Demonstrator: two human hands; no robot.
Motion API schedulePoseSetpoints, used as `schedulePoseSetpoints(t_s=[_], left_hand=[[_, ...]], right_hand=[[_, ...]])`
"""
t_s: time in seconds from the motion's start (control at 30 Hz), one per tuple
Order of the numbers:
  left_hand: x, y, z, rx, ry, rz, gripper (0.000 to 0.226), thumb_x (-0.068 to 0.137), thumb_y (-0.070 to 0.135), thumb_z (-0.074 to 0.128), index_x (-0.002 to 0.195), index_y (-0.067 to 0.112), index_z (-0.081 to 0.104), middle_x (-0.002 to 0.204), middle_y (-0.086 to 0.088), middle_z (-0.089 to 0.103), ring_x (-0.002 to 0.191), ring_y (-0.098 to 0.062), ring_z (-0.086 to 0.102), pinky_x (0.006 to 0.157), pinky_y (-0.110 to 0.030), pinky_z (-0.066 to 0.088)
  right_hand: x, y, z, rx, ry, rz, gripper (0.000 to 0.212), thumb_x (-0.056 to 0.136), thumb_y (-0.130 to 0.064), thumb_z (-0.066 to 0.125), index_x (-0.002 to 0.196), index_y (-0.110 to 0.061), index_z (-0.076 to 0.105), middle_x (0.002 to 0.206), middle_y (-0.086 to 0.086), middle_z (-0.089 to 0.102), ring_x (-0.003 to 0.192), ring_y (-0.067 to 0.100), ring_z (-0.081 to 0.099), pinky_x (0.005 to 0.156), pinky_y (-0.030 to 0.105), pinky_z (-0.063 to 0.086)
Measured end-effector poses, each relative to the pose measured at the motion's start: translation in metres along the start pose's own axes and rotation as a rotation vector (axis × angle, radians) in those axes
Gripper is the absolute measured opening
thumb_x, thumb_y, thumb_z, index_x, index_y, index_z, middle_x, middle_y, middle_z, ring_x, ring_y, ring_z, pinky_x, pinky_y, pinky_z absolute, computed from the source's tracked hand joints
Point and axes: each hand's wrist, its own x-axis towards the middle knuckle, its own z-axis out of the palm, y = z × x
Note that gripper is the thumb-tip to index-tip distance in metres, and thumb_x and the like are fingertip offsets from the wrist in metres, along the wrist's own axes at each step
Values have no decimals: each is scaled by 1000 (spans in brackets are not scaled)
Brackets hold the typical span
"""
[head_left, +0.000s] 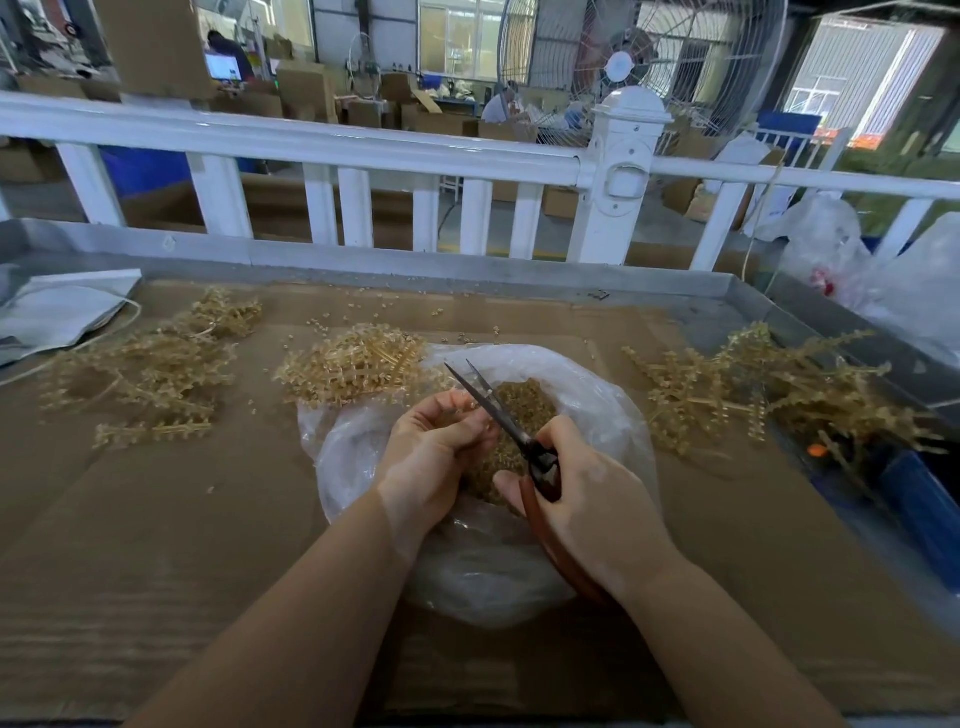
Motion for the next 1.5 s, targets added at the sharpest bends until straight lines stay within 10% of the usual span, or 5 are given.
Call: schedulePoseSetpoints(t_s=[0.4,0.9,1.5], left_hand=[[1,0,-1,12,-29,-43,17,77,-13,56,76,5,57,63,-5,66,52,-12,62,54,-21,55],[3,1,-2,-68,38,-68,12,86,0,57,80,11,60,65,-1,68,56,-9,65,57,-19,55],[2,2,-2,7,28,-102,11,68,-3,62,75,5,60,64,-5,63,50,-12,55,50,-20,50]], right_hand=[[5,-1,1,13,-24,11,33,88,-53,56,89,-26,38,72,-10,55,63,6,52,52,10,36],[4,-5,-2,-32,-32,-3,28,91,-48,53,91,-24,38,76,-6,62,69,14,63,64,29,53],[6,-9,-1,50,-37,65,36,85,-58,55,89,-27,37,68,-14,49,60,-4,47,52,11,33]])
